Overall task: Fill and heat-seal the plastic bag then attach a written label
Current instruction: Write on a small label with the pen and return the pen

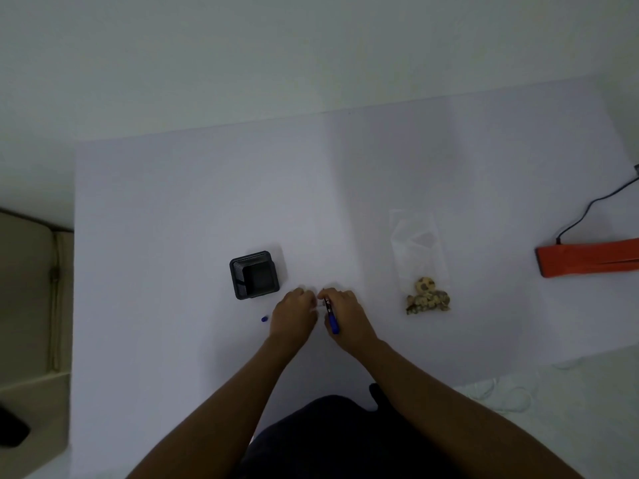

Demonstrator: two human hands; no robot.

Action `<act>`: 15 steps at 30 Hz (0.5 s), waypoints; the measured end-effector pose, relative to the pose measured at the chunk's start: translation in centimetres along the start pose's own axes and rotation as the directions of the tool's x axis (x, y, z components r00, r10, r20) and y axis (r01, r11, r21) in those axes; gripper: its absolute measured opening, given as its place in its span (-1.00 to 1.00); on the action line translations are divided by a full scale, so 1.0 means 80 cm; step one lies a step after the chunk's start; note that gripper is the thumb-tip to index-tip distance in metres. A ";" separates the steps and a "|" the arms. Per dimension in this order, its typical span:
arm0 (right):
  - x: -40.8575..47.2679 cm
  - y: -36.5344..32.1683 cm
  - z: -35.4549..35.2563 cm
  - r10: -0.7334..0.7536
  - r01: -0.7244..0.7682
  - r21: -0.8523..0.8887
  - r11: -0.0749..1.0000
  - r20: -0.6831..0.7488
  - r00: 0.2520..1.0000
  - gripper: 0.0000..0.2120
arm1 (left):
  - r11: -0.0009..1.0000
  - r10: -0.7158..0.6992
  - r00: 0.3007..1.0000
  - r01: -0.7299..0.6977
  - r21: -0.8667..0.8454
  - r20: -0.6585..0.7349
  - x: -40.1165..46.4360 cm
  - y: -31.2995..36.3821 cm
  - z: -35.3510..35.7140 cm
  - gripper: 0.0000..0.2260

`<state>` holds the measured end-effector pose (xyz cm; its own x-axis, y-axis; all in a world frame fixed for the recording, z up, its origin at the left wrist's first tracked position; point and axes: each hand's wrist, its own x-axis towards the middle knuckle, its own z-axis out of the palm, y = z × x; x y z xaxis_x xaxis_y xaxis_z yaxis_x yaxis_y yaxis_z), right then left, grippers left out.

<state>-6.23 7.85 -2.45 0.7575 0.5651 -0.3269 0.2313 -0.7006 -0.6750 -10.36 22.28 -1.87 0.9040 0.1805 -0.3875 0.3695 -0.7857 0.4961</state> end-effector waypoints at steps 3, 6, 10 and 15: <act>0.000 0.000 0.005 0.007 -0.007 -0.015 1.000 0.015 1.000 -0.48 | 1.000 -0.002 1.000 0.002 -0.011 -0.003 -0.001 0.000 0.001 -0.96; 0.001 -0.001 0.007 0.026 -0.026 -0.017 1.000 -0.019 0.999 -0.61 | 0.999 -0.017 1.000 0.017 -0.040 -0.006 -0.003 -0.003 0.004 -0.96; 0.000 -0.002 0.006 -0.008 0.007 -0.019 1.000 -0.057 0.998 -0.64 | 0.996 -0.041 0.999 0.041 -0.074 0.004 -0.004 -0.006 0.004 -0.92; 0.004 0.000 0.012 -0.051 0.048 -0.025 0.999 -0.109 0.993 -0.73 | 0.998 -0.012 0.999 0.009 0.055 0.052 -0.003 -0.007 0.001 -0.83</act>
<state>-6.58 8.40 -3.19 0.8068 0.5491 -0.2181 0.2829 -0.6832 -0.6732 -10.83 22.67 -2.09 0.8872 0.1590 -0.4331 0.3653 -0.8156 0.4487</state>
